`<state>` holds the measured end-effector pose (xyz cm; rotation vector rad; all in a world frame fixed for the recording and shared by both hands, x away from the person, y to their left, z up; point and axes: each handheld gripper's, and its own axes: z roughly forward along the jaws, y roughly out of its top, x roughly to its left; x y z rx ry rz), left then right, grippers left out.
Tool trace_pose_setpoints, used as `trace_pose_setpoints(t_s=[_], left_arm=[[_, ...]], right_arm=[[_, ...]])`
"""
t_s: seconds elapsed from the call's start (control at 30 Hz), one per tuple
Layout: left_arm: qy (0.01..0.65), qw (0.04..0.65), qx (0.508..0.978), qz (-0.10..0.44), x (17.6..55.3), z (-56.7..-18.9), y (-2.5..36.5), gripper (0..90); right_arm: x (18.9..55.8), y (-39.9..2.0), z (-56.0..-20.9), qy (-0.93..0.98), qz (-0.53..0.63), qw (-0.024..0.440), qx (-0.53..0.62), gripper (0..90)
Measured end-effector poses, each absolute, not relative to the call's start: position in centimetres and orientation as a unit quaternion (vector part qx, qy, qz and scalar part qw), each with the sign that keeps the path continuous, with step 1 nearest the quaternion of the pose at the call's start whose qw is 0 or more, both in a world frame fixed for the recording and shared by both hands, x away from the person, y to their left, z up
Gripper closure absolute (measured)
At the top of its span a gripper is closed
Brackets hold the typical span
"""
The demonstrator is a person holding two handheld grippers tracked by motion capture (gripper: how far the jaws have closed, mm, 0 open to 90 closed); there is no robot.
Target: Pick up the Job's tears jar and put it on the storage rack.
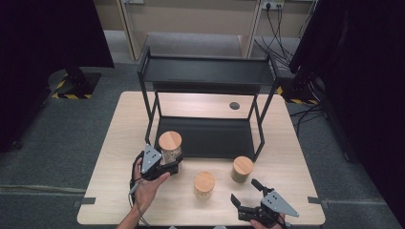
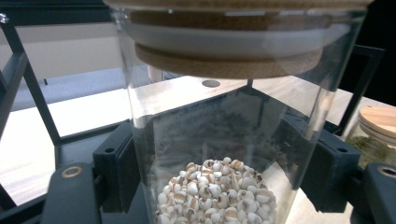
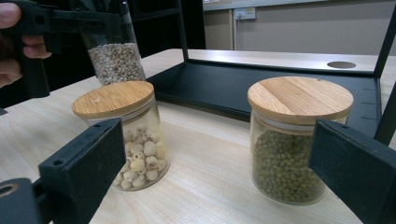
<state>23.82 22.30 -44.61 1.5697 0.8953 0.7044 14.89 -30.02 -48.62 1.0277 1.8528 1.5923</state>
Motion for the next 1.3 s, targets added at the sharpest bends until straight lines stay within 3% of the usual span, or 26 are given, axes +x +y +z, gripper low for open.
trace_pose_setpoints(t_s=[1.3], left_arm=[[0.401, 0.552, 0.654, 0.326, 30.5, -43.8, 18.9, 25.2]], right_arm=[[14.9, -30.0, -48.7, 0.681, 0.585, 0.237, 0.371, 4.4]])
